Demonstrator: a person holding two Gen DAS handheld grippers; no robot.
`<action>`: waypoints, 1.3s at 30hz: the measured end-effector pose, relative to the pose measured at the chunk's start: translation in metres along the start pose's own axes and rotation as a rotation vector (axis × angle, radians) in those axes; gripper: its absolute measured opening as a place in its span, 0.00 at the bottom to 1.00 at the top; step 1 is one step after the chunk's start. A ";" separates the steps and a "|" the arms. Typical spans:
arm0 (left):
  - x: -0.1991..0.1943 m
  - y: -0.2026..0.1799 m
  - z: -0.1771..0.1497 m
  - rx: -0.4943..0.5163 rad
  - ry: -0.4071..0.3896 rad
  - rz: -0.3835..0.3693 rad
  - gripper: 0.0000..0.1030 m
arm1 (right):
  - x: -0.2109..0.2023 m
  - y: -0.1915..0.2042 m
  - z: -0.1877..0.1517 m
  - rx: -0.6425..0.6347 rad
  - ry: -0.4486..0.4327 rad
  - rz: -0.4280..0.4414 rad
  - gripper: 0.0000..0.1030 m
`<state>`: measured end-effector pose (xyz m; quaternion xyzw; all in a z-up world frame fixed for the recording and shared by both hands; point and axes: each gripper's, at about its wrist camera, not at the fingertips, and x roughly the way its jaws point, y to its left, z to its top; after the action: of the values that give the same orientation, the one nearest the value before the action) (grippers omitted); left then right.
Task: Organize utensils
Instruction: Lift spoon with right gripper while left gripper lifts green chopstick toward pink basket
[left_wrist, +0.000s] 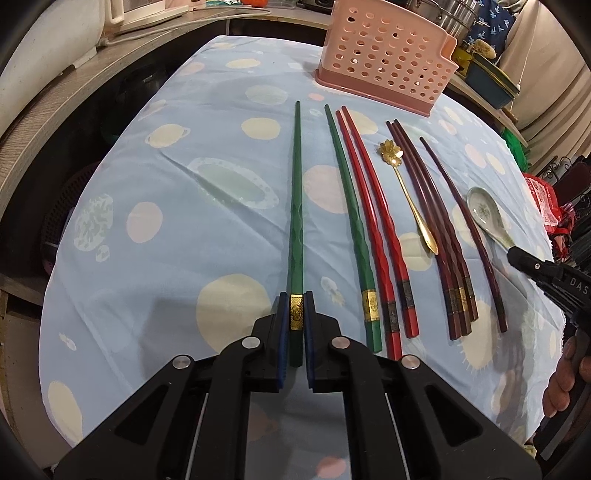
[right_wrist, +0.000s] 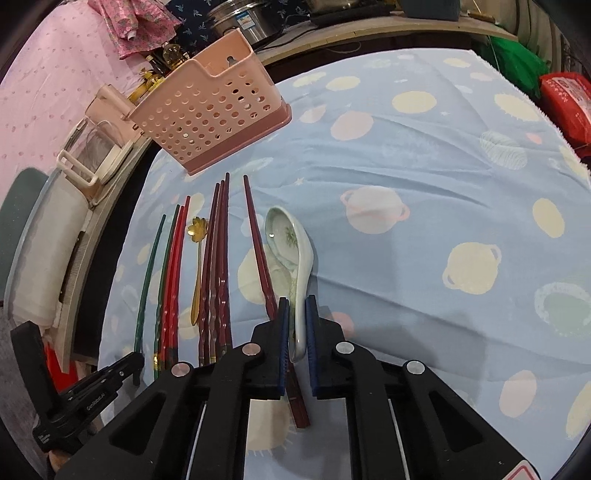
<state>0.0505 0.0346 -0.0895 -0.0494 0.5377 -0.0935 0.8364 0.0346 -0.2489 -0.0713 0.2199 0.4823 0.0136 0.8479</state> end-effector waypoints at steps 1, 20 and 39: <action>-0.001 0.001 -0.001 -0.004 0.000 -0.004 0.07 | -0.006 0.002 0.000 -0.009 -0.012 -0.009 0.08; -0.087 -0.007 0.049 0.060 -0.199 -0.027 0.06 | -0.079 0.050 0.046 -0.164 -0.240 -0.080 0.06; -0.170 -0.046 0.244 0.110 -0.618 -0.031 0.06 | -0.066 0.111 0.208 -0.239 -0.428 -0.059 0.06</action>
<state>0.1990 0.0206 0.1719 -0.0382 0.2512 -0.1157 0.9602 0.1915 -0.2390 0.1159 0.1016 0.2930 -0.0012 0.9507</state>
